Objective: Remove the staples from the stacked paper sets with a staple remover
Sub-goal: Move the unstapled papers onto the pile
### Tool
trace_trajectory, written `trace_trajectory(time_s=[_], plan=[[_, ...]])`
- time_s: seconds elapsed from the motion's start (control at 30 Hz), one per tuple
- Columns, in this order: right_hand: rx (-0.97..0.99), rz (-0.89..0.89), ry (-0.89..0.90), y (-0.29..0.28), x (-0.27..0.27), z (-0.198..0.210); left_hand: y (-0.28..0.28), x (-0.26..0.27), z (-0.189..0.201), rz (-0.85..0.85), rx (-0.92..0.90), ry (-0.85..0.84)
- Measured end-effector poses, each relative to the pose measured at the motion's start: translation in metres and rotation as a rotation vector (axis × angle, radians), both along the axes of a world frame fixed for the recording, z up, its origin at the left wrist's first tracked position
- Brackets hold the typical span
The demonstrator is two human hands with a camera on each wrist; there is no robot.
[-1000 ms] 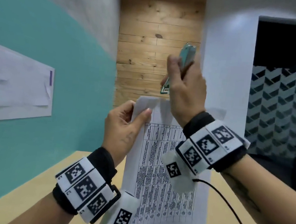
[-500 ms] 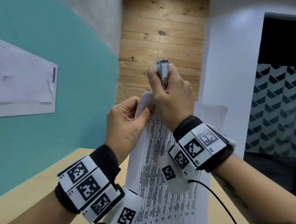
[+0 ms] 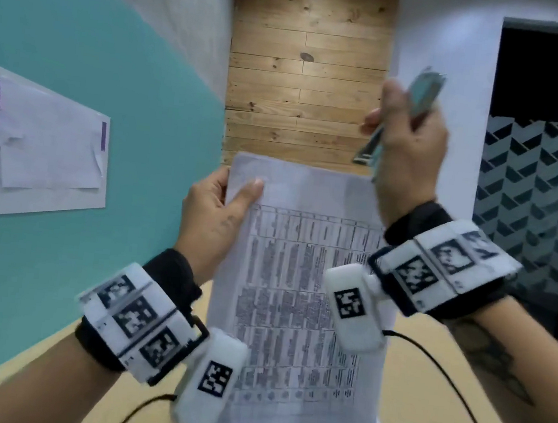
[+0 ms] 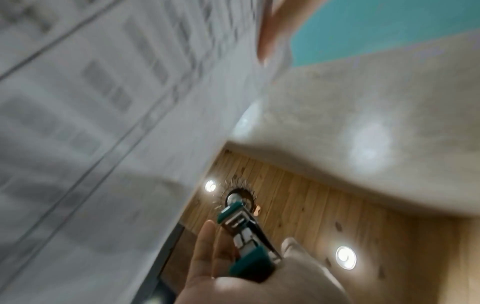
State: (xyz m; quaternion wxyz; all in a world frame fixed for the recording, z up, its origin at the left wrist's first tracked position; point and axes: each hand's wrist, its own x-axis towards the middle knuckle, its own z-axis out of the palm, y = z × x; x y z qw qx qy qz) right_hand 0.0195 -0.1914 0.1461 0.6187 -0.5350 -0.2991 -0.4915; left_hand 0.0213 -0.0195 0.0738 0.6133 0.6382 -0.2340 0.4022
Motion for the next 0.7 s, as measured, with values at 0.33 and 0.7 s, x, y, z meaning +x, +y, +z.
trace_trajectory(time_s=[0.33, 0.7], plan=[[-0.752, 0.035, 0.728, -0.059, 0.001, -0.071, 0.135, 0.016, 0.024, 0.277, 0.003, 0.38], [-1.653, 0.027, 1.118, -0.034, 0.025, -0.191, 0.22, 0.067, -0.101, 0.691, 0.677, 1.178]])
